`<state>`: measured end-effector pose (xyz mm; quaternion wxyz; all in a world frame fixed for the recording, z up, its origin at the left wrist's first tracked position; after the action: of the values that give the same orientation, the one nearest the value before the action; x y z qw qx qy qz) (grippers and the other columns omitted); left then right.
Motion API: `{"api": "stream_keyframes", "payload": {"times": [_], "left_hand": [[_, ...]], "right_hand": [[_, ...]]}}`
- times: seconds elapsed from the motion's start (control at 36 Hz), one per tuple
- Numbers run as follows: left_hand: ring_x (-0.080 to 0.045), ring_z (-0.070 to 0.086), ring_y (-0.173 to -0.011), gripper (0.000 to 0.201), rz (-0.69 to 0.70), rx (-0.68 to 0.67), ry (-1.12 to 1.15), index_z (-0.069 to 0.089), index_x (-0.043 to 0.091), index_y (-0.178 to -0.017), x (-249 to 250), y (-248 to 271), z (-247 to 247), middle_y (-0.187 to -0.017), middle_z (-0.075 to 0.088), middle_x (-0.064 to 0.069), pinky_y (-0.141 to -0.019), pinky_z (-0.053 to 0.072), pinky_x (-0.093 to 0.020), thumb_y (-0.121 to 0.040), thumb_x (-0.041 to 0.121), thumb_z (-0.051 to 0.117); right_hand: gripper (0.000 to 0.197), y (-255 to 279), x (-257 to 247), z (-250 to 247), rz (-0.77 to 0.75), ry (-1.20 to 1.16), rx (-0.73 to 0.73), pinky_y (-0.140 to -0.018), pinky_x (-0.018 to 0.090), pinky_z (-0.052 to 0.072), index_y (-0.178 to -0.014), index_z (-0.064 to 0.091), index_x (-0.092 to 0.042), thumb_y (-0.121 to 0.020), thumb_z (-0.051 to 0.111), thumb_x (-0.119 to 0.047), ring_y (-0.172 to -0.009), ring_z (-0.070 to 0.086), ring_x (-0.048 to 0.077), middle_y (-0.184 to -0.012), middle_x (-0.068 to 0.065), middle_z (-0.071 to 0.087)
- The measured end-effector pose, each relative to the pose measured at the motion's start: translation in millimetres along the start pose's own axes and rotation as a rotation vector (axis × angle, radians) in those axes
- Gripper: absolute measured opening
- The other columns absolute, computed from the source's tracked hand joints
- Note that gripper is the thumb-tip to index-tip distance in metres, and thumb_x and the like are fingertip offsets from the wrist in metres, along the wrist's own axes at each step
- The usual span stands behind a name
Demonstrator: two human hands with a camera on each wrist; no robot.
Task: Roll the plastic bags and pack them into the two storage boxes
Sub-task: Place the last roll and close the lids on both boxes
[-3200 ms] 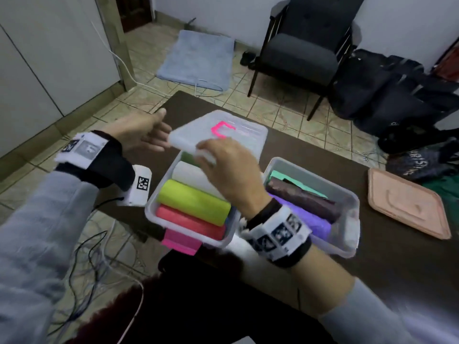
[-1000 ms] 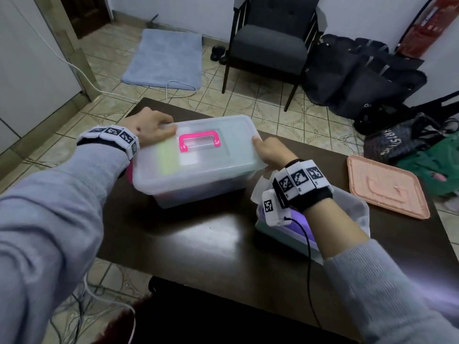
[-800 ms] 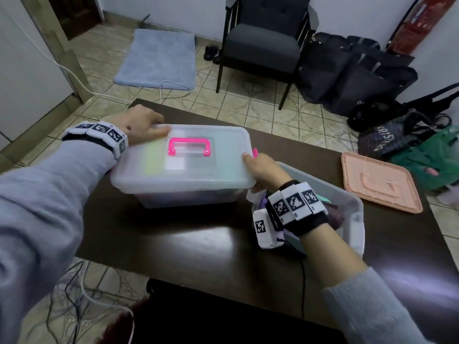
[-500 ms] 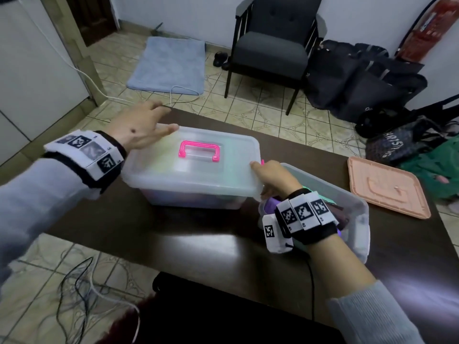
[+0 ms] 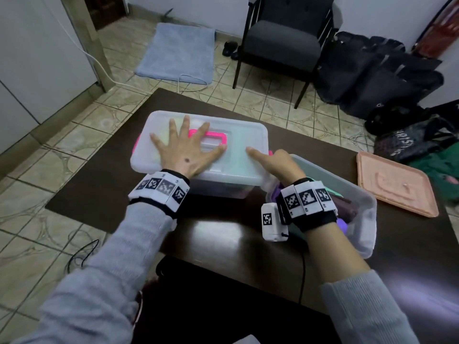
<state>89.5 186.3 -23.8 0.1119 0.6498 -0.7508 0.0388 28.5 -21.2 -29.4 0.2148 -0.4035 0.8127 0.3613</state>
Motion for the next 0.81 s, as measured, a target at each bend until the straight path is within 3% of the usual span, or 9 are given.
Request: {"api": "stream_keyframes", "payload": {"times": [0.11, 0.17, 0.22, 0.25, 0.31, 0.36, 0.58, 0.81], "left_hand": [[-0.028, -0.007, -0.146, 0.08, -0.007, 0.0, 0.013, 0.013, 0.045, -0.146, -1, 0, -1, -0.16, -0.004, 0.0, -0.105, -0.005, -0.069, -0.077, 0.083, 0.026], [-0.029, -0.007, -0.146, 0.08, -0.006, -0.005, 0.015, 0.014, 0.045, -0.146, 0, 0, -1, -0.16, -0.004, 0.0, -0.105, -0.005, -0.07, -0.076, 0.083, 0.027], [-0.03, -0.007, -0.146, 0.081, -0.002, 0.0, 0.018, 0.014, 0.045, -0.146, 1, 0, -1, -0.16, -0.003, -0.001, -0.105, -0.005, -0.07, -0.076, 0.083, 0.027], [-0.03, -0.007, -0.146, 0.081, -0.001, -0.002, 0.018, 0.013, 0.045, -0.146, 1, 0, -1, -0.16, -0.004, -0.001, -0.105, -0.005, -0.07, -0.076, 0.084, 0.026], [-0.03, -0.007, -0.146, 0.082, 0.001, -0.002, 0.017, 0.013, 0.045, -0.147, 1, 0, -1, -0.16, -0.004, -0.001, -0.105, -0.005, -0.07, -0.075, 0.084, 0.026], [-0.03, -0.007, -0.146, 0.082, 0.001, 0.002, 0.017, 0.013, 0.045, -0.146, 1, -1, -1, -0.16, -0.004, -0.001, -0.105, -0.004, -0.07, -0.075, 0.084, 0.026], [-0.029, -0.004, -0.146, 0.081, -0.001, 0.034, 0.026, 0.017, 0.046, -0.145, 1, -2, 0, -0.16, -0.001, 0.0, -0.106, -0.003, -0.069, -0.074, 0.084, 0.028], [-0.029, -0.003, -0.146, 0.082, -0.001, 0.027, 0.015, 0.017, 0.046, -0.145, 1, -6, 1, -0.16, 0.0, 0.0, -0.106, -0.001, -0.07, -0.074, 0.084, 0.029]], "right_hand": [[0.082, -2, 2, -1, 0.007, -0.092, 0.031, -0.095, 0.046, 0.047, -0.109, 0.05, -0.004, -0.061, 0.072, -0.066, -0.114, 0.051, 0.033, -0.117, 0.013, 0.057], [0.088, -10, 7, 2, 0.006, -0.112, 0.045, -0.093, 0.047, 0.048, -0.099, 0.051, -0.005, -0.046, 0.072, -0.071, -0.113, 0.053, 0.033, -0.114, 0.014, 0.06], [0.1, -11, 2, 3, -0.02, -0.112, 0.068, -0.095, 0.047, 0.047, -0.107, 0.056, -0.004, -0.038, 0.067, -0.075, -0.114, 0.054, 0.034, -0.115, 0.014, 0.061], [0.096, -3, -5, 2, -0.028, -0.108, 0.068, -0.097, 0.046, 0.046, -0.113, 0.055, -0.003, -0.047, 0.07, -0.071, -0.115, 0.053, 0.033, -0.118, 0.014, 0.06], [0.071, 10, -14, 3, -0.03, -0.121, 0.061, -0.098, 0.043, 0.044, -0.121, 0.049, 0.001, -0.076, 0.07, -0.049, -0.116, 0.052, 0.031, -0.124, 0.014, 0.056], [0.056, 7, -13, 3, -0.032, -0.118, 0.076, -0.095, 0.037, 0.044, -0.124, 0.047, 0.003, -0.088, 0.064, -0.035, -0.116, 0.052, 0.03, -0.127, 0.015, 0.054], [0.049, 8, -17, 6, -0.09, -0.035, 0.198, -0.087, 0.033, 0.039, -0.126, 0.044, 0.003, -0.092, 0.059, -0.029, -0.12, 0.049, 0.032, -0.13, 0.017, 0.053], [0.048, 7, -18, 5, -0.128, -0.036, 0.257, -0.089, 0.034, 0.038, -0.126, 0.039, 0.0, -0.091, 0.06, -0.025, -0.121, 0.047, 0.033, -0.131, 0.018, 0.051]]}}
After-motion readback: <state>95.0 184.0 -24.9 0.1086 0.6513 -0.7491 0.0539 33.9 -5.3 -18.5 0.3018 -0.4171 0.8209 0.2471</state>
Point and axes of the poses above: each hand's wrist, its own y-axis away from the middle knuckle, its own z-axis out of the palm, x = y × z, the point moved 9 cm from there along -y, towards the middle knuckle
